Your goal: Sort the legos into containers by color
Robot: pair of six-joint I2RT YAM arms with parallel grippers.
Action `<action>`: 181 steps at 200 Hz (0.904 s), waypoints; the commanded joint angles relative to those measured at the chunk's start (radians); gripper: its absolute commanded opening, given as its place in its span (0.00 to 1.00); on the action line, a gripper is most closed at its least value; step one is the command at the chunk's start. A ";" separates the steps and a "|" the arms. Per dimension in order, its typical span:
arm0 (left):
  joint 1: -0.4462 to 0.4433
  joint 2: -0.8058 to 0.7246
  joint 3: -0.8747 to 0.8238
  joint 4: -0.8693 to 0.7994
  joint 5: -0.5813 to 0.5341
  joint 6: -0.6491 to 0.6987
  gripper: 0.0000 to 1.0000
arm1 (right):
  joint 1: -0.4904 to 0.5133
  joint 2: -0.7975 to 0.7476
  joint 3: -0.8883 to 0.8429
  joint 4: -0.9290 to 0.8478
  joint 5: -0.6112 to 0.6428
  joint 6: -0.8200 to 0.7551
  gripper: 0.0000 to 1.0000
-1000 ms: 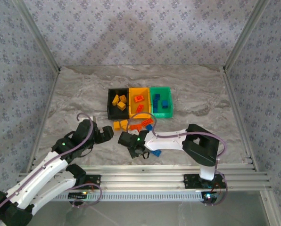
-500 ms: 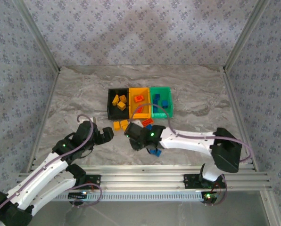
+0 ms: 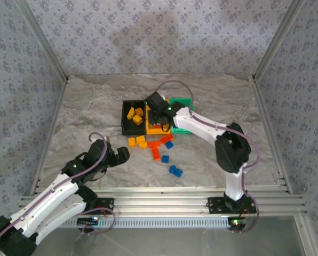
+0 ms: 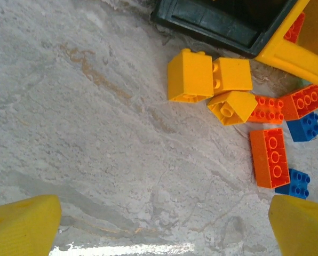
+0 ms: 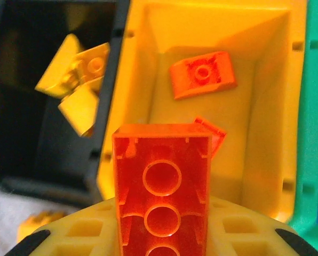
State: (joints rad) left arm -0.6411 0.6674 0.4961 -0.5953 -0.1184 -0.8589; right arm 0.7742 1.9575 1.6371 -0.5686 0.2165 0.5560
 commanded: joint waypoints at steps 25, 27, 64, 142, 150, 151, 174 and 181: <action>0.006 -0.036 -0.001 -0.004 0.027 -0.012 1.00 | -0.047 0.156 0.221 -0.139 0.012 -0.005 0.50; 0.006 -0.037 -0.001 -0.005 0.028 -0.014 1.00 | -0.047 0.156 0.223 -0.139 0.011 -0.005 0.52; 0.006 -0.050 0.004 -0.012 0.032 -0.009 1.00 | -0.037 0.078 0.174 -0.114 0.028 0.013 0.68; 0.009 -0.056 0.066 -0.072 -0.058 0.016 1.00 | 0.193 -0.268 -0.388 0.043 0.005 0.144 0.73; 0.008 -0.055 0.063 -0.071 -0.062 0.017 1.00 | 0.214 -0.255 -0.400 0.045 0.001 0.152 0.73; 0.009 -0.055 0.064 -0.071 -0.062 0.017 1.00 | 0.217 -0.253 -0.402 0.045 0.001 0.153 0.73; 0.009 -0.055 0.060 -0.070 -0.068 0.010 1.00 | 0.253 -0.193 -0.405 0.040 0.013 0.165 0.72; 0.009 -0.055 0.058 -0.072 -0.068 0.006 1.00 | 0.258 -0.177 -0.404 0.044 0.018 0.166 0.71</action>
State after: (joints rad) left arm -0.6411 0.6216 0.5304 -0.6415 -0.1585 -0.8577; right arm 1.0164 1.7252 1.2446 -0.5415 0.2203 0.6758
